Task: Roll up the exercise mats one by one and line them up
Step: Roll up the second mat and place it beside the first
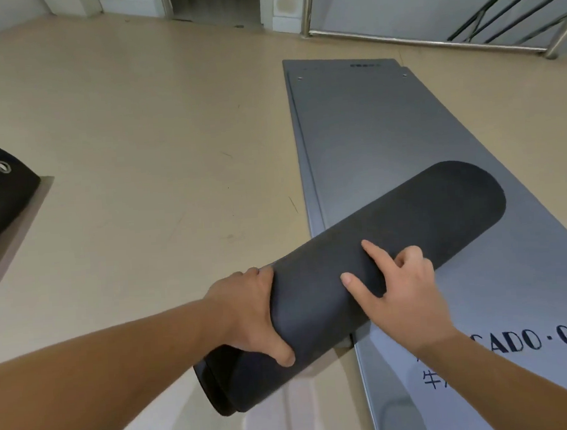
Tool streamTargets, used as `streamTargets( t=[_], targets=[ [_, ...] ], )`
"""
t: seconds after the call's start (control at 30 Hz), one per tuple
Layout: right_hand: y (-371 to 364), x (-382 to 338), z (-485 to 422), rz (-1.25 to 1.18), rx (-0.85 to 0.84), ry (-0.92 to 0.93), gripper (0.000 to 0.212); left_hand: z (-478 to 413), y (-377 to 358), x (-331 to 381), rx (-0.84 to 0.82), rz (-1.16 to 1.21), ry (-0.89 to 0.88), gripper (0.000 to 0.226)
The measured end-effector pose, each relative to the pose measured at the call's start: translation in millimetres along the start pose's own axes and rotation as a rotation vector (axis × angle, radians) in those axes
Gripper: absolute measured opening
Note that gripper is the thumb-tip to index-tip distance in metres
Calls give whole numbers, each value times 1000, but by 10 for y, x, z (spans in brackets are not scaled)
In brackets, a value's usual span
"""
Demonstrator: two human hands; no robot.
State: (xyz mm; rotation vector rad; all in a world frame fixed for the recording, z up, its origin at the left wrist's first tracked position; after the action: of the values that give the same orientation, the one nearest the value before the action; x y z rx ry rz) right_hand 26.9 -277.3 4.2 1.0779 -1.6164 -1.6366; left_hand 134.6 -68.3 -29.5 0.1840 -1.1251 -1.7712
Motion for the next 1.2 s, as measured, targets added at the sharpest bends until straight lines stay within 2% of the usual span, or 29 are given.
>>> streamTargets(
  t=[0.1, 0.23, 0.33, 0.4, 0.43, 0.47, 0.53, 0.73, 0.83, 0.97, 1.03, 1.1, 1.17, 1.2],
  targets=[
    [-43, -104, 88, -1, 28, -3, 80, -122, 100, -136, -48, 97, -13, 111],
    [-187, -196, 266, -47, -75, -66, 75, -251, 130, -323, -101, 187, -39, 104],
    [-377, -116, 473, -388, -147, -285, 91, -365, 187, -503, -136, 303, -41, 104],
    [-670, -151, 686, -778, -344, -563, 103, -430, 221, -601, -163, 392, -43, 101],
    [-804, -286, 779, -942, -459, -671, 103, -458, 232, -640, -168, 424, -47, 101],
    [-887, -447, 818, -1052, -527, -710, 96, -476, 237, -666, -168, 444, -53, 103],
    [-998, -704, 795, -1176, -550, -706, 76, -474, 229, -709, -165, 467, -67, 104],
    [-1133, -1086, 707, -1427, -522, -705, 85, -161, 107, -1035, -128, 602, -27, 100],
    [-1094, -1310, 628, -1411, -452, -670, 96, 73, -73, -1360, -96, 816, 39, 93],
    [-1003, -1859, 568, -1249, -440, -450, 119, 560, -376, -1819, -157, 1215, 106, 80],
    [-958, -2149, 542, -1141, -463, -383, 130, 809, -517, -2064, -114, 1324, 143, 77],
    [-933, -2443, 491, -942, -512, -333, 130, 991, -507, -2418, 67, 1368, 200, 84],
    [-890, -2752, 423, -738, -557, -262, 120, 1136, -343, -2833, 307, 1250, 270, 90],
    [-864, -2917, 383, -652, -561, -220, 110, 1229, -209, -3005, 411, 1142, 291, 85]
  ],
)
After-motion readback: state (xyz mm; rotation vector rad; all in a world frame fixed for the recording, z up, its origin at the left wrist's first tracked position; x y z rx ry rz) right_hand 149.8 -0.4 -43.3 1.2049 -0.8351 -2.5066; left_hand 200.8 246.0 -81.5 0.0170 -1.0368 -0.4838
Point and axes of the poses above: each hand's wrist, its own z-axis away from the middle knuckle, its own y-axis out of the back of the hand, x = y × z, the point moved 10 cm from there along -z, towards the middle knuckle, and after that the axes turned 9 degrees about z, right-handed, at the moved point
